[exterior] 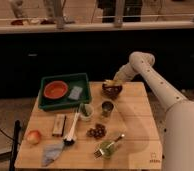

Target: Place banana in purple bowl

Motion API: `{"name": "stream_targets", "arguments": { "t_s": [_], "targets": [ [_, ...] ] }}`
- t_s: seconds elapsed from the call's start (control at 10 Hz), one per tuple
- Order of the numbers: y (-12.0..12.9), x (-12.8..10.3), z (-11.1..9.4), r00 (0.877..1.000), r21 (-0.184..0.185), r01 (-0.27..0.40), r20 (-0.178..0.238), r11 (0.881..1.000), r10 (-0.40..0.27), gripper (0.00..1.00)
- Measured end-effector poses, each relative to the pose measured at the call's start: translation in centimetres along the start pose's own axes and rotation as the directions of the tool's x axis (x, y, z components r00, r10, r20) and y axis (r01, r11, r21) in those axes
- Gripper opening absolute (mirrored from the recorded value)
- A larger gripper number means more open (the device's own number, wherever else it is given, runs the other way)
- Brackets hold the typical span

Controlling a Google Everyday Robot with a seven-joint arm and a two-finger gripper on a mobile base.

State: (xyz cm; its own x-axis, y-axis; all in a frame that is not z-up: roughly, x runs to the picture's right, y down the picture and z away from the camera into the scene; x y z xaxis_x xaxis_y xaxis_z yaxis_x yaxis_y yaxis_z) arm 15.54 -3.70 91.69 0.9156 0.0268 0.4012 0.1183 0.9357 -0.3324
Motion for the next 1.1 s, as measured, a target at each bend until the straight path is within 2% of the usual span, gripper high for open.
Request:
{"name": "stream_targets", "arguments": {
  "t_s": [0.4,0.5,0.8,1.1],
  "targets": [
    [-0.2,-0.1,0.3,1.0,-0.003,-0.012,0.008,1.0,0.012,0.77],
    [-0.4,-0.4,0.4,1.0,-0.004,-0.01,0.01,1.0,0.01,0.8],
    [-0.4,-0.1,0.3,1.0,0.001,-0.014,0.014,1.0,0.014,0.8],
    [-0.9,0.5,-0.8,1.0,0.022,-0.019,0.014,1.0,0.019,0.8]
  ]
}}
